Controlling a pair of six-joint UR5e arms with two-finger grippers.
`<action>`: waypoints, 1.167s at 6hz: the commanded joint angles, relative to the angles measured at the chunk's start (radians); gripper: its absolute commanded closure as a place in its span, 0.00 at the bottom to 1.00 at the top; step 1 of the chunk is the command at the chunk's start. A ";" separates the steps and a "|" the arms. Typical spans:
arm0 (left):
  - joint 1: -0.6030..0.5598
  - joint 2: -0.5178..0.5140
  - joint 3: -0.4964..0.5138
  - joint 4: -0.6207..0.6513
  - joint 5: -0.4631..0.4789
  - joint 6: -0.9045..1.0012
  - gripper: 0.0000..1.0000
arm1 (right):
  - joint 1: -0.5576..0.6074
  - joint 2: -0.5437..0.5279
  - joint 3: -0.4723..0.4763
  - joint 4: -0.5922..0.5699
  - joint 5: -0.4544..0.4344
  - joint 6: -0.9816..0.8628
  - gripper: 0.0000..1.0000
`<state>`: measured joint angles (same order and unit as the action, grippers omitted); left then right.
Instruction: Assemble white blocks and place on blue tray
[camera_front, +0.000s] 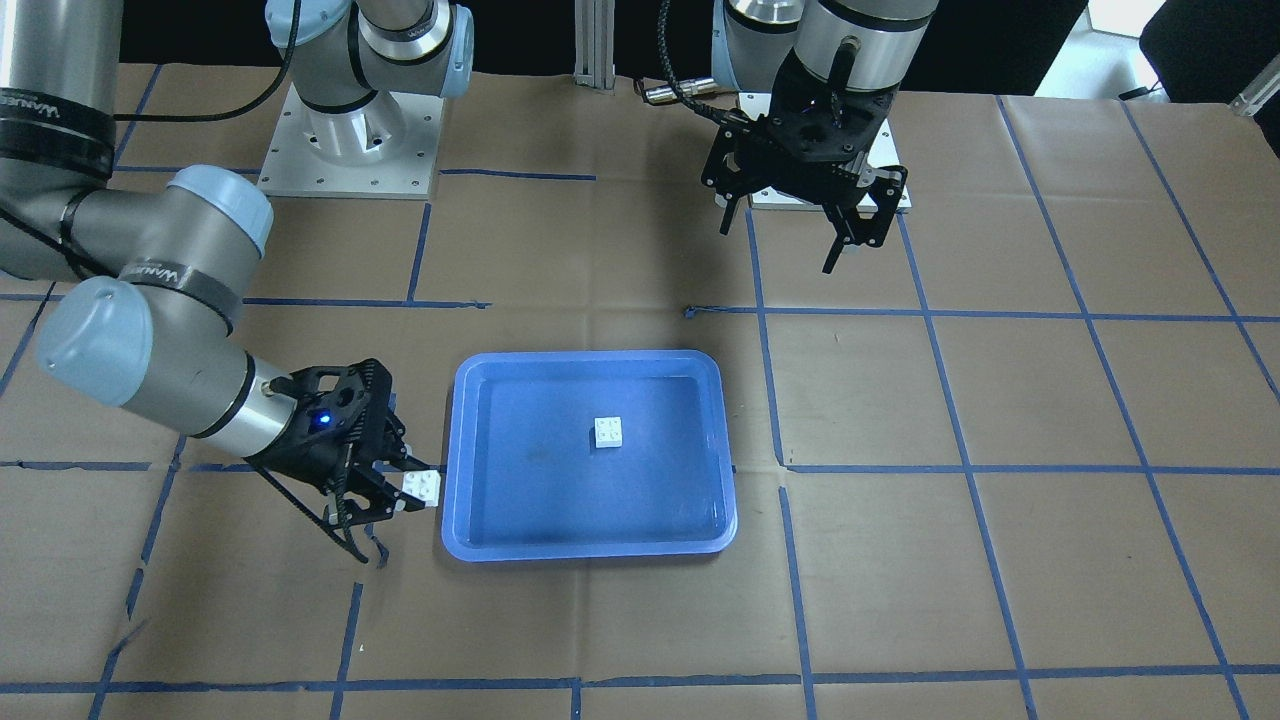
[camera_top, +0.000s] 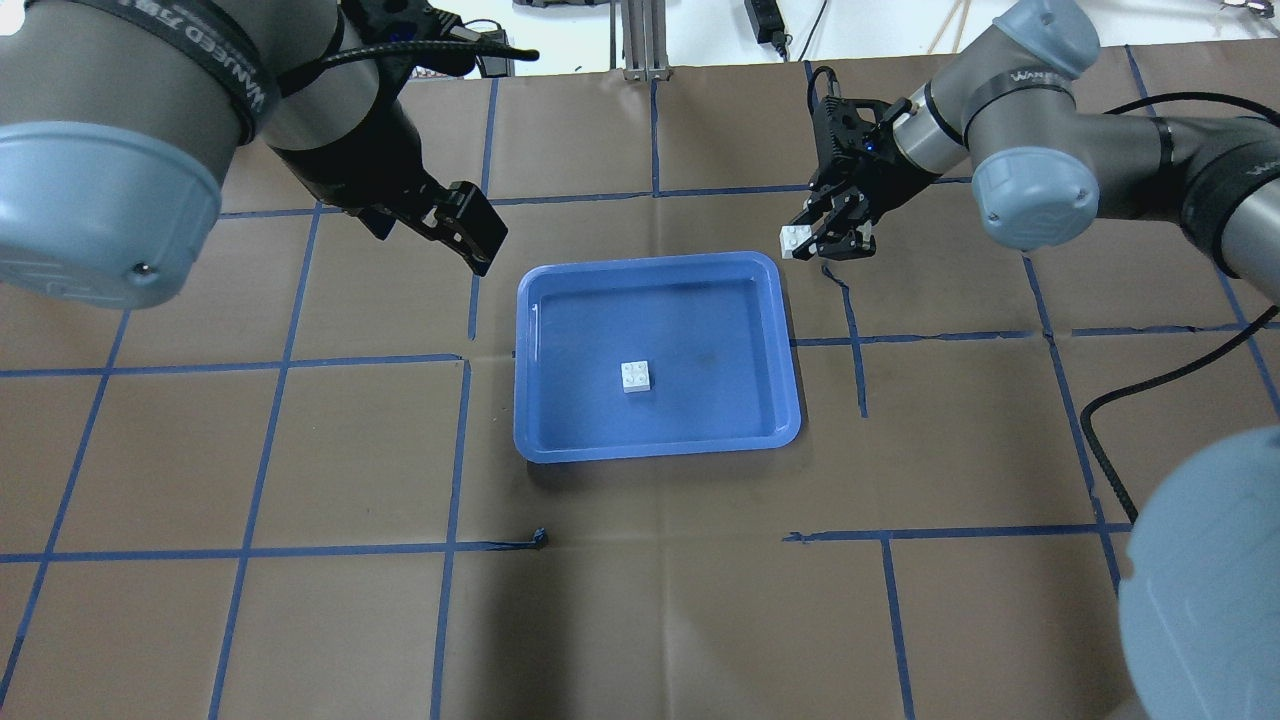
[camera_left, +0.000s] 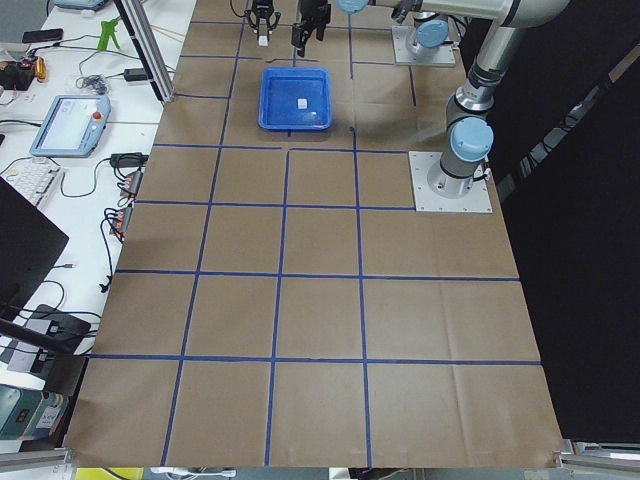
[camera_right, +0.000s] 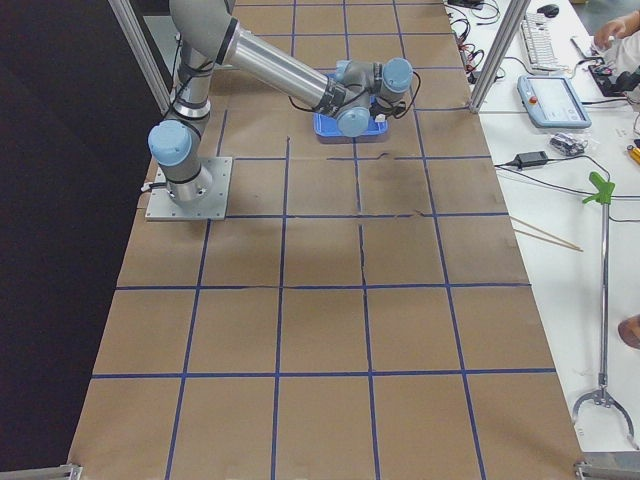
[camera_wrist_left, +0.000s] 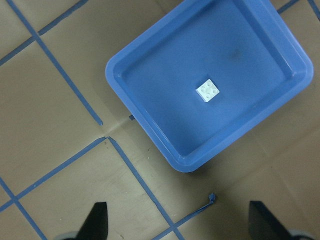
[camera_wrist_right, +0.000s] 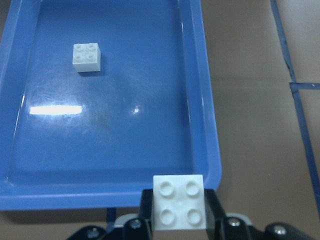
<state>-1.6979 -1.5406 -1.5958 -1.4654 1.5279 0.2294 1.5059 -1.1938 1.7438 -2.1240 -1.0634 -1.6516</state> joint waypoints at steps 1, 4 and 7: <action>0.009 0.016 -0.004 0.008 0.000 -0.148 0.01 | 0.121 -0.021 0.165 -0.289 -0.001 0.225 0.65; 0.011 0.017 -0.004 0.008 0.001 -0.168 0.01 | 0.180 0.009 0.353 -0.595 -0.003 0.334 0.65; 0.011 0.016 -0.004 0.008 0.000 -0.168 0.01 | 0.223 0.065 0.352 -0.659 -0.003 0.335 0.65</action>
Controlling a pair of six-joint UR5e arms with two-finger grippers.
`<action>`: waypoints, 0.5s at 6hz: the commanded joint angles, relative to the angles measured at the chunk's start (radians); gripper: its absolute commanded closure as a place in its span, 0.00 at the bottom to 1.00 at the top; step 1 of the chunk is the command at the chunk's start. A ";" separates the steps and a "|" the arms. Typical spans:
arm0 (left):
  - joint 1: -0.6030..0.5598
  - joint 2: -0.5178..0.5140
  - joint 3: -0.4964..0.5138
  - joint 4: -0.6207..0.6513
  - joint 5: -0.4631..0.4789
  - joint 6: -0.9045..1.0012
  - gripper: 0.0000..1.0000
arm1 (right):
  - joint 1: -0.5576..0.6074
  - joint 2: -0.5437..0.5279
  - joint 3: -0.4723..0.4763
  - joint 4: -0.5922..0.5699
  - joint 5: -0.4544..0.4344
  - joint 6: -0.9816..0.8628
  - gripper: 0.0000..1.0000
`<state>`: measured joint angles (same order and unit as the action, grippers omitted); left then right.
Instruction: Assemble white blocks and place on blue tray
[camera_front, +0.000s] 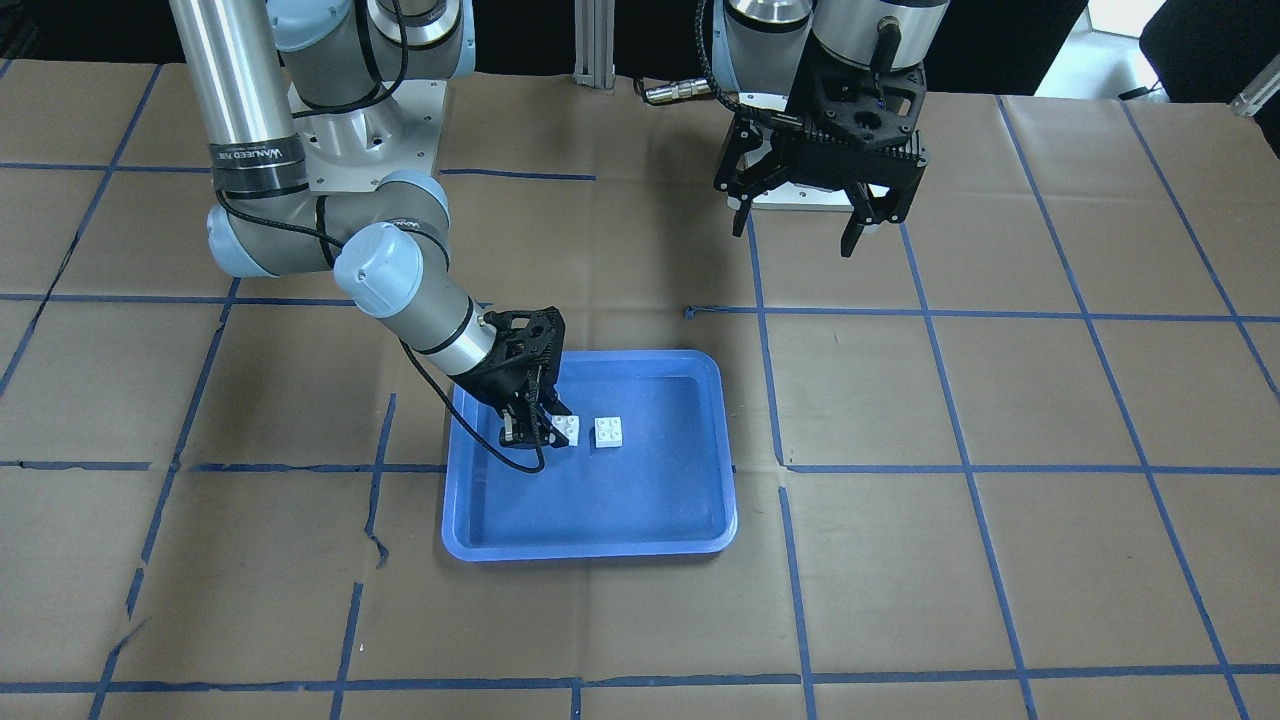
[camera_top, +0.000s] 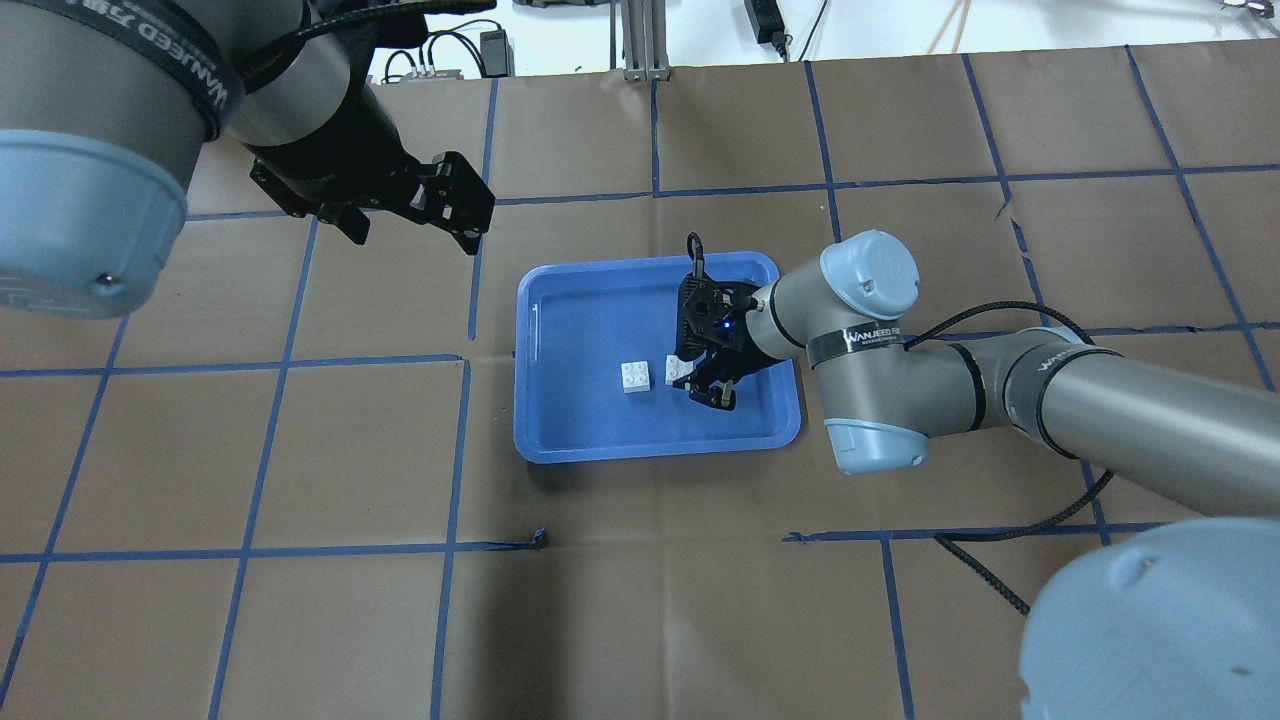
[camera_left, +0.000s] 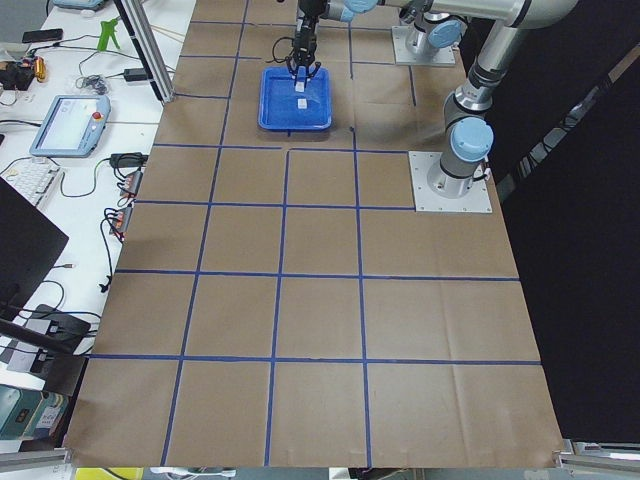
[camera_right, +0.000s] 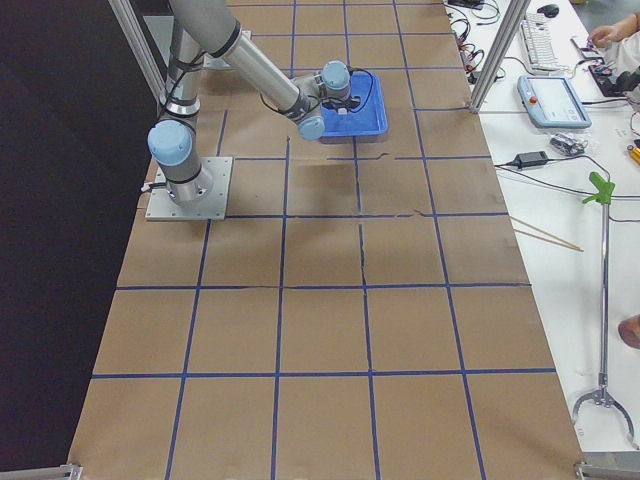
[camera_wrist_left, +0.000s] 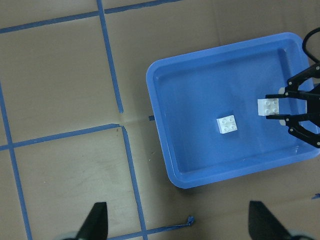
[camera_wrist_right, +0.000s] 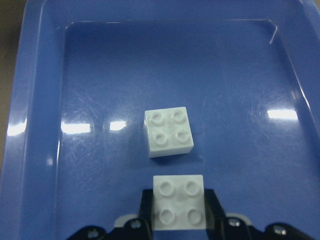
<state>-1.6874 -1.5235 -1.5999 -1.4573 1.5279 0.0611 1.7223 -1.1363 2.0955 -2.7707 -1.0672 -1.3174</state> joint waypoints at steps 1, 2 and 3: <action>0.000 0.000 0.002 0.000 0.000 0.000 0.01 | 0.006 0.007 0.000 -0.012 0.004 0.023 0.65; 0.000 -0.001 0.002 0.003 0.001 0.000 0.01 | 0.008 0.007 -0.003 -0.012 0.001 0.050 0.66; 0.000 -0.001 0.002 0.005 0.001 0.000 0.01 | 0.008 0.007 -0.003 -0.013 0.003 0.052 0.66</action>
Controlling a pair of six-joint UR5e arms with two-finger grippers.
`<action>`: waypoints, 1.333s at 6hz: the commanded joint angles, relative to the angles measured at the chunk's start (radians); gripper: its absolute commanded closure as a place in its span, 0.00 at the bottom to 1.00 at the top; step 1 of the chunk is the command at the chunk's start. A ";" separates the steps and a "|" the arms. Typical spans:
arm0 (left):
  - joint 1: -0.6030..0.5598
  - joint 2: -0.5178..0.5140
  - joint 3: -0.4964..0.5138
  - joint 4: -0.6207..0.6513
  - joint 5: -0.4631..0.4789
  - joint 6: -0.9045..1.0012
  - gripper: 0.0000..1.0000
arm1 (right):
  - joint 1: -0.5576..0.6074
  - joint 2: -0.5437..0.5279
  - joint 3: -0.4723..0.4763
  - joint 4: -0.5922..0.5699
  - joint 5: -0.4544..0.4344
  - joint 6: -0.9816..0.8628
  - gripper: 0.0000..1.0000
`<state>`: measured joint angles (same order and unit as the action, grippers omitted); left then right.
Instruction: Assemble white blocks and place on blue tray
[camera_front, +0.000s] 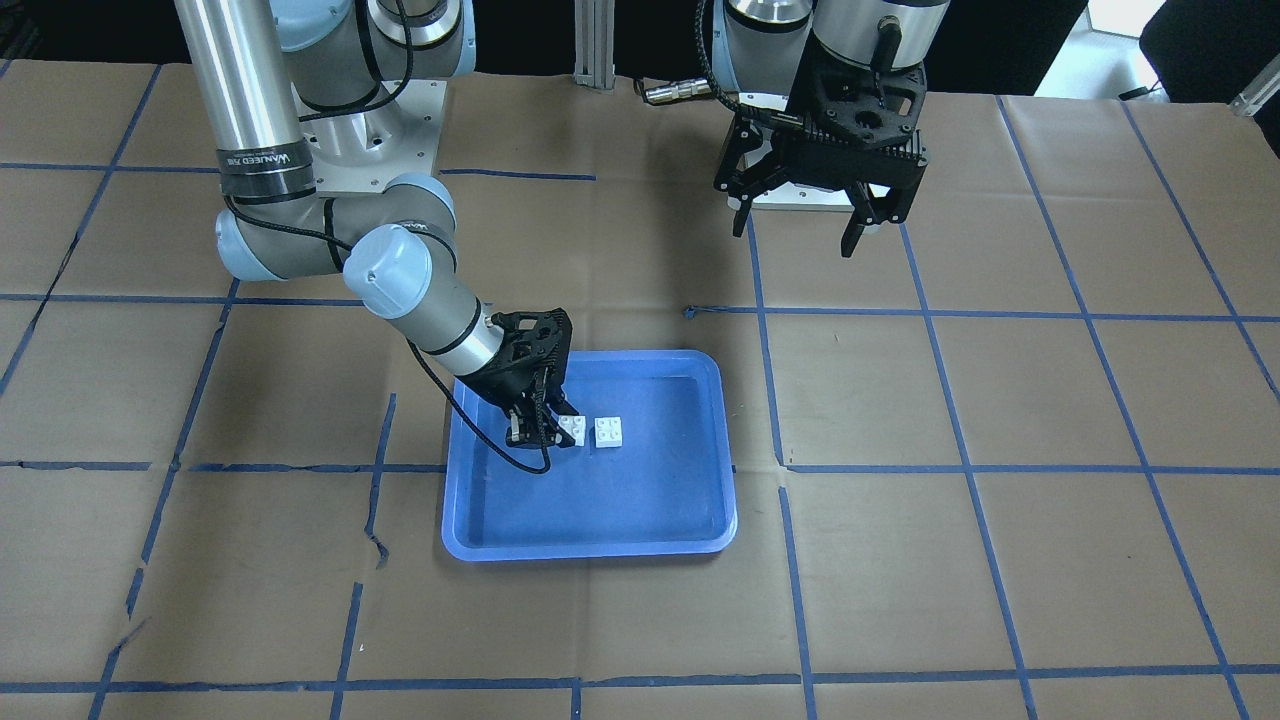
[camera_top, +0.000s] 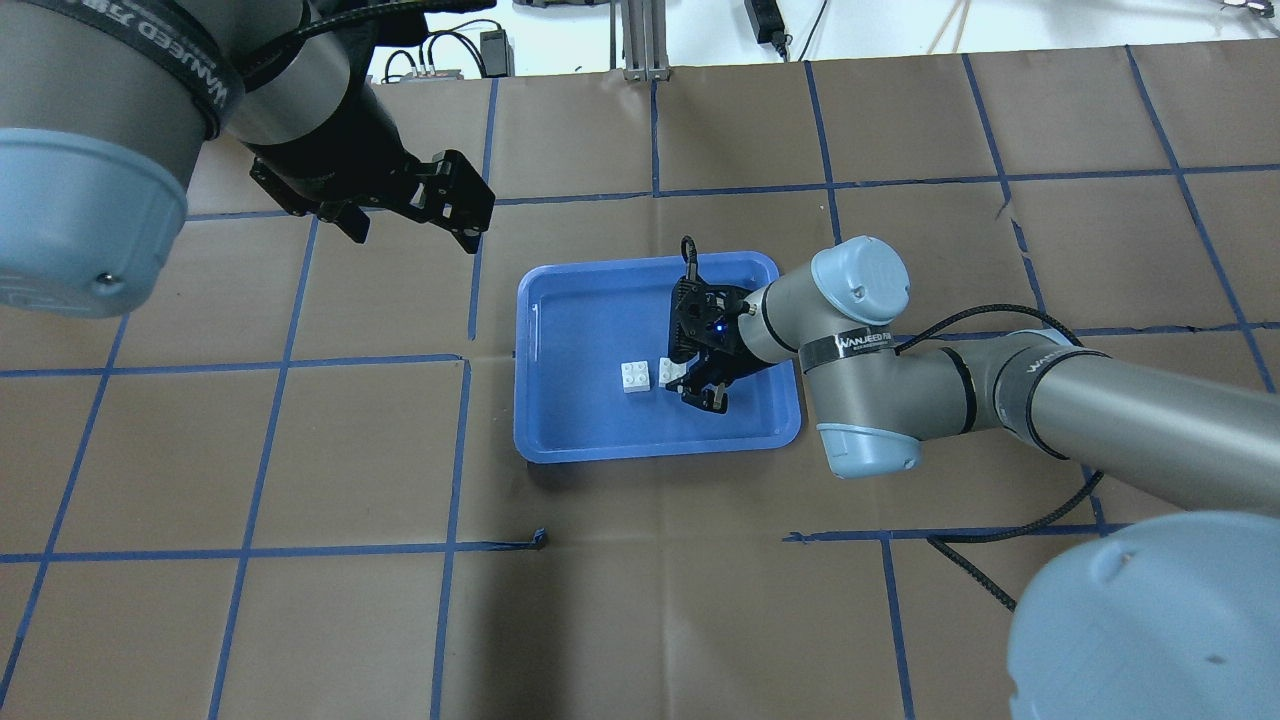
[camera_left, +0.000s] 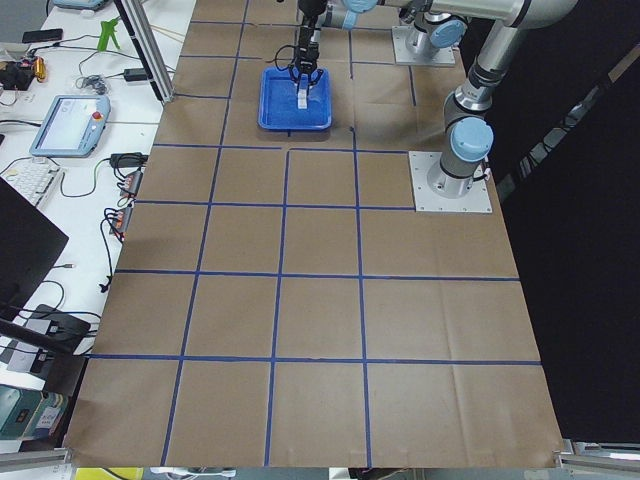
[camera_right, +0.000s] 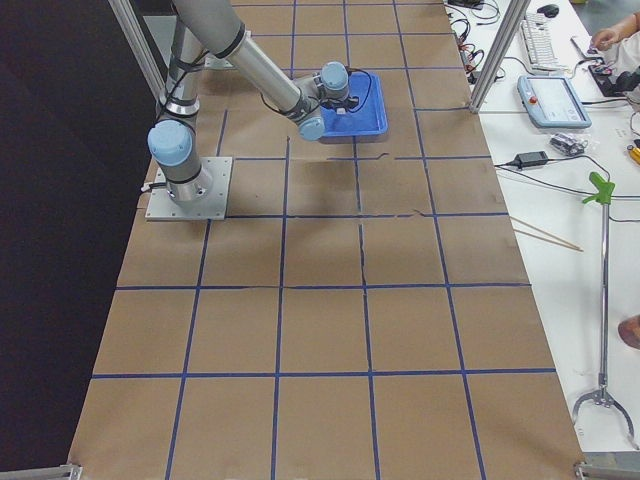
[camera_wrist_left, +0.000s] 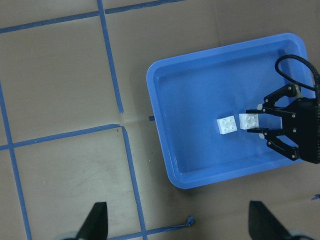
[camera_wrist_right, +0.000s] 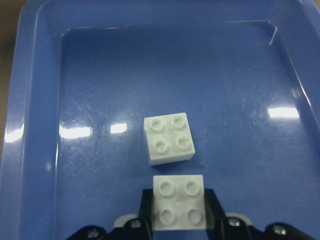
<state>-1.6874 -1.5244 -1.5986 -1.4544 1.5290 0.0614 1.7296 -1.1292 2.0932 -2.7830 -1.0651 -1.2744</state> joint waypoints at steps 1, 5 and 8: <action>0.000 0.001 0.000 0.002 0.000 0.000 0.01 | 0.001 0.000 -0.004 0.000 0.001 0.013 0.66; 0.002 0.000 0.000 0.002 0.000 0.000 0.01 | 0.022 0.031 -0.032 0.000 -0.004 0.017 0.66; 0.008 0.000 0.000 0.012 0.005 0.000 0.01 | 0.025 0.031 -0.032 0.002 -0.004 0.018 0.66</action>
